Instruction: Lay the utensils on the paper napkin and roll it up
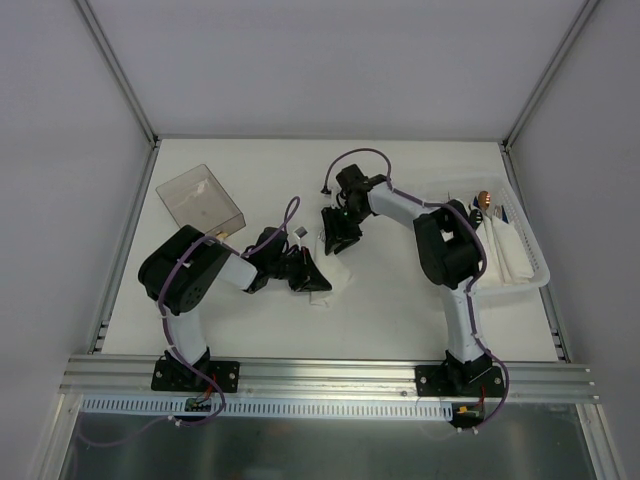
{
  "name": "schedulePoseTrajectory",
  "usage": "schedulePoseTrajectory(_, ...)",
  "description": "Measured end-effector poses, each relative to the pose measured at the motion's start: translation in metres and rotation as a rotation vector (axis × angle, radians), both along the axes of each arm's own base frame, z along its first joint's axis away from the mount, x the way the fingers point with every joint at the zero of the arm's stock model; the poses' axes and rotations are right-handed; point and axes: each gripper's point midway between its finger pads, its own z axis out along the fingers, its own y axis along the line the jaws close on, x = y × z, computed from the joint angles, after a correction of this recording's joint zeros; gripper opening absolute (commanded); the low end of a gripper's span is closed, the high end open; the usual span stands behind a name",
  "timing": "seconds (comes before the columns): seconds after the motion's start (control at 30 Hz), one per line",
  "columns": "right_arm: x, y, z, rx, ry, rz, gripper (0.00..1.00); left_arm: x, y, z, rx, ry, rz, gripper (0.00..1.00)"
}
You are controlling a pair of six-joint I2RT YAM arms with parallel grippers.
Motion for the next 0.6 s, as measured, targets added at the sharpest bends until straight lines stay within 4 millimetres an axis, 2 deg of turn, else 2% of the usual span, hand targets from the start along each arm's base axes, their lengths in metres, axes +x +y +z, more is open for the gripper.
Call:
schedulePoseTrajectory(0.2, 0.0088, 0.0031, -0.0012, -0.033, 0.025, -0.031, 0.35, 0.0000, 0.0014, 0.0000, 0.000, 0.001, 0.002, 0.04)
schedulePoseTrajectory(0.3, 0.0087, 0.0041, -0.0014, -0.049, 0.052, -0.046, 0.37, -0.0003, 0.0016, 0.0000, 0.000, 0.001, 0.002, 0.04)
schedulePoseTrajectory(0.6, 0.0081, 0.0054, -0.0025, -0.092, 0.061, -0.099, 0.36, -0.0030, 0.0036, -0.0003, 0.000, 0.000, 0.003, 0.04)
